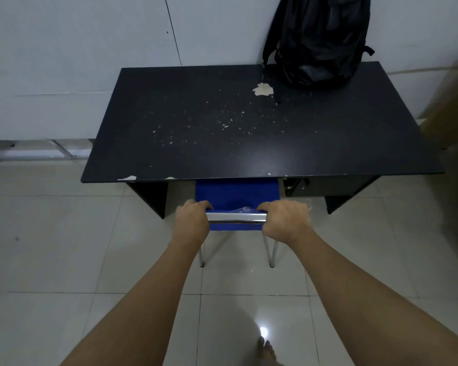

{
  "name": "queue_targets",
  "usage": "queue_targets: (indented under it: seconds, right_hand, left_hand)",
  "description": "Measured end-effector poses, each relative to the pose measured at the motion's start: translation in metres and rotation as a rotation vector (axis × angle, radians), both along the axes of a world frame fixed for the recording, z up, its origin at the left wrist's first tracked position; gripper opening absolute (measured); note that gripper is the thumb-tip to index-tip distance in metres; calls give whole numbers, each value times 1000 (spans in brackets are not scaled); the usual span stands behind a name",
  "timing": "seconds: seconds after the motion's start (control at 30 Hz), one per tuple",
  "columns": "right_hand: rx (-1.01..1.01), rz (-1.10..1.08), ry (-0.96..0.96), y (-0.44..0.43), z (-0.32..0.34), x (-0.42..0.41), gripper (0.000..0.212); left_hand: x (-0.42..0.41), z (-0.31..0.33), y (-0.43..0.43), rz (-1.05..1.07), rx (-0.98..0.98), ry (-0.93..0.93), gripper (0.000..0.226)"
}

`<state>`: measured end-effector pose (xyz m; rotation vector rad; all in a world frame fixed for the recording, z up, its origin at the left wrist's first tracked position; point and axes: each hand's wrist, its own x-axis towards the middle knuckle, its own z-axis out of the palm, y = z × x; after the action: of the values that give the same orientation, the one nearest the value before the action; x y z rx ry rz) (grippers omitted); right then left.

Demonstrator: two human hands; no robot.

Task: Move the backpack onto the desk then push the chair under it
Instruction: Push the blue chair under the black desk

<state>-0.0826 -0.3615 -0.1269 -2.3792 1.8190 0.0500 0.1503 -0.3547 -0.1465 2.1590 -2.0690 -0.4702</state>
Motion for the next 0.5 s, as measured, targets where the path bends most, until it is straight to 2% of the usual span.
queue_targets:
  seconds: [0.3,0.5]
  right_hand:
    - [-13,2,36,-42,6,-40,41]
    - [57,-1,23,-19,-1,-44,41]
  left_hand:
    - [-37,6,-27,-28,-5,40,28]
    - [-35,-4,-8,-74,129,24,31]
